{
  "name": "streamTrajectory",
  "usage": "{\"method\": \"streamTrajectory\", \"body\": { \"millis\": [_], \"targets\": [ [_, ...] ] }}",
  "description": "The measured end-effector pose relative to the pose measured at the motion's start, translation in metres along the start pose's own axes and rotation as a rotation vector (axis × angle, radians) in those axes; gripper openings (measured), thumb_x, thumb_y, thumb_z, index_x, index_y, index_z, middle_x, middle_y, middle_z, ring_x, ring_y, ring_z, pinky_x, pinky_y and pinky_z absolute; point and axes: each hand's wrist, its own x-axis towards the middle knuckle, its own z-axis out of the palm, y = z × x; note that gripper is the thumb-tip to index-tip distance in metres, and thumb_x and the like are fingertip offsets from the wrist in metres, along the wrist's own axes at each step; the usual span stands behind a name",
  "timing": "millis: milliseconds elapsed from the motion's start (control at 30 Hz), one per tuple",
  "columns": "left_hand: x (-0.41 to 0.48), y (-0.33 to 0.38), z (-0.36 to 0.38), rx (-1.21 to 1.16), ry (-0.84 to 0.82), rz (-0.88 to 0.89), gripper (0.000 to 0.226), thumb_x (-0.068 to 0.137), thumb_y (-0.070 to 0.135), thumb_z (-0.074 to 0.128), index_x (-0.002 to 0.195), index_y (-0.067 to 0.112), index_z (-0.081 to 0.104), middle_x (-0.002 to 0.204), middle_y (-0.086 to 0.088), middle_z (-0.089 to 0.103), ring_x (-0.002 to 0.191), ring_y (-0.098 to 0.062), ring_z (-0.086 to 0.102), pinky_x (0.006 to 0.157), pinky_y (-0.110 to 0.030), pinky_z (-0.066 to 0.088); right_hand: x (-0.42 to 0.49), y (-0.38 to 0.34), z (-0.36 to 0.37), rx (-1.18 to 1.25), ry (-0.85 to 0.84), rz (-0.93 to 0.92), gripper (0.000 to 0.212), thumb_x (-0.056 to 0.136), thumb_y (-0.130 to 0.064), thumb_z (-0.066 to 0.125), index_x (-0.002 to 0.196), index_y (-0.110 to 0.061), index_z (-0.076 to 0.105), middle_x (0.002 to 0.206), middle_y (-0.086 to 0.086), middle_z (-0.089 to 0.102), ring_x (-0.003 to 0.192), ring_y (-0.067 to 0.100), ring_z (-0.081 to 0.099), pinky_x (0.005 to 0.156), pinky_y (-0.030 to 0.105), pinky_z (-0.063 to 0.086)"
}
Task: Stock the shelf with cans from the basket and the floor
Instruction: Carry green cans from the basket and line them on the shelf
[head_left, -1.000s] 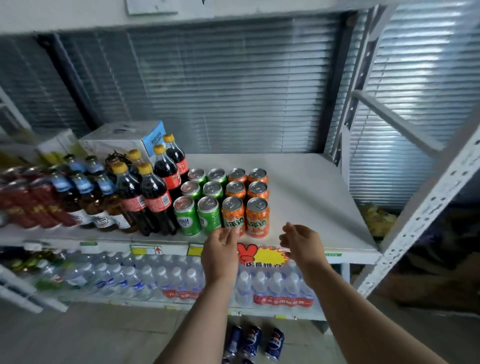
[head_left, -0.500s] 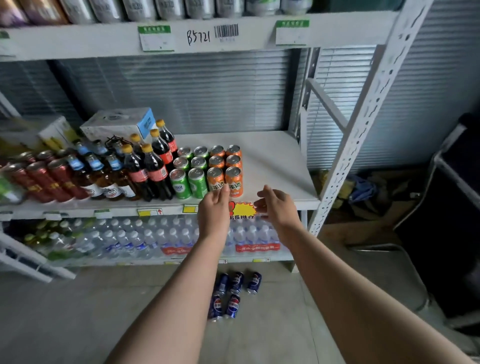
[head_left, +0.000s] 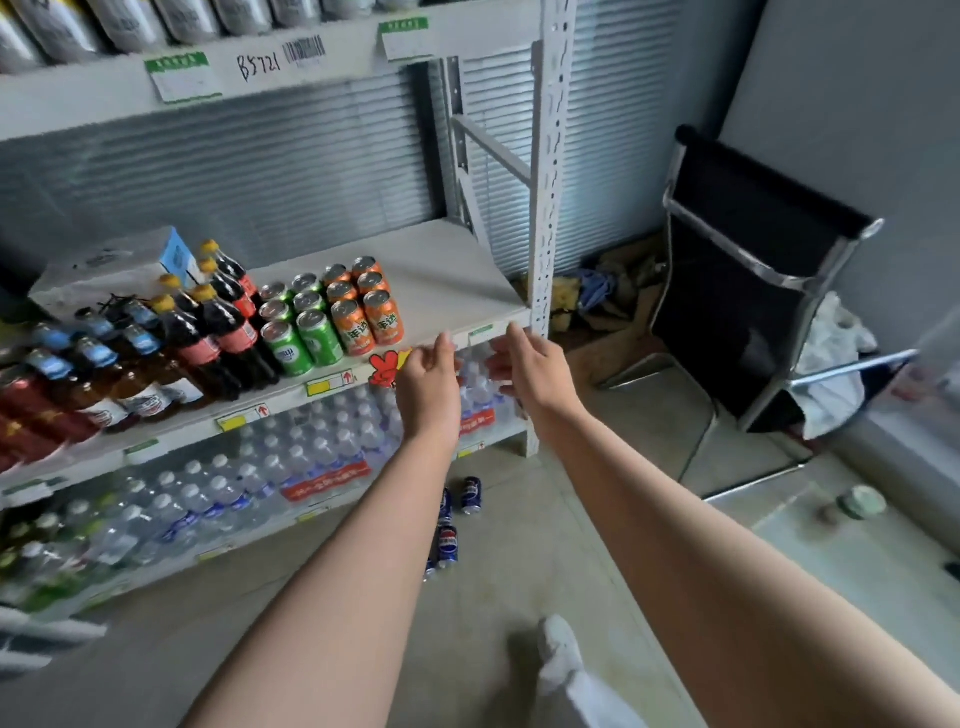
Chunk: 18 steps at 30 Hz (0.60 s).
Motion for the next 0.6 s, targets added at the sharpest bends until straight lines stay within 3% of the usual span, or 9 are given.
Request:
{"method": "streamTrajectory", "body": {
  "millis": [167, 267, 400, 600],
  "targets": [
    [-0.055, -0.003, 0.027, 0.044, -0.219, 0.044, 0.030, 0.092, 0.044, 0.054, 0.074, 0.023, 0.063, 0.075, 0.000, 0.070, 0.078, -0.027, 0.068, 0.077, -0.042, 0.057, -0.053, 0.014, -0.052, 0.003, 0.166, 0.007, 0.045, 0.093, -0.052, 0.041, 0.072, -0.021, 0.067, 0.073, 0.000, 0.069, 0.077, 0.026, 0.067, 0.078, 0.046, 0.054],
    [-0.098, -0.001, 0.054, 0.015, -0.342, 0.026, 0.028, 0.095, 0.040, 0.054, 0.075, 0.021, 0.062, 0.068, 0.005, 0.065, 0.062, -0.018, 0.060, 0.065, -0.035, 0.049, -0.085, 0.022, -0.100, 0.023, 0.272, 0.031, 0.040, 0.098, -0.045, 0.042, 0.077, -0.022, 0.067, 0.077, 0.000, 0.068, 0.078, 0.023, 0.066, 0.075, 0.042, 0.054],
    [-0.157, 0.001, 0.100, 0.003, -0.511, 0.063, 0.028, 0.098, 0.036, 0.050, 0.080, 0.018, 0.062, 0.070, 0.004, 0.062, 0.058, -0.013, 0.056, 0.066, -0.032, 0.048, -0.122, 0.037, -0.172, 0.045, 0.425, 0.027, 0.039, 0.101, -0.038, 0.042, 0.076, -0.021, 0.065, 0.075, 0.002, 0.068, 0.068, 0.017, 0.061, 0.067, 0.032, 0.047],
    [-0.274, -0.005, 0.183, -0.006, -0.773, 0.045, 0.028, 0.099, 0.032, 0.050, 0.076, 0.018, 0.057, 0.070, 0.001, 0.059, 0.055, -0.012, 0.051, 0.057, -0.027, 0.042, -0.200, 0.060, -0.293, 0.051, 0.660, 0.059, 0.039, 0.098, -0.042, 0.043, 0.075, -0.021, 0.066, 0.074, 0.003, 0.070, 0.071, 0.017, 0.063, 0.075, 0.037, 0.048]
  ]
}}
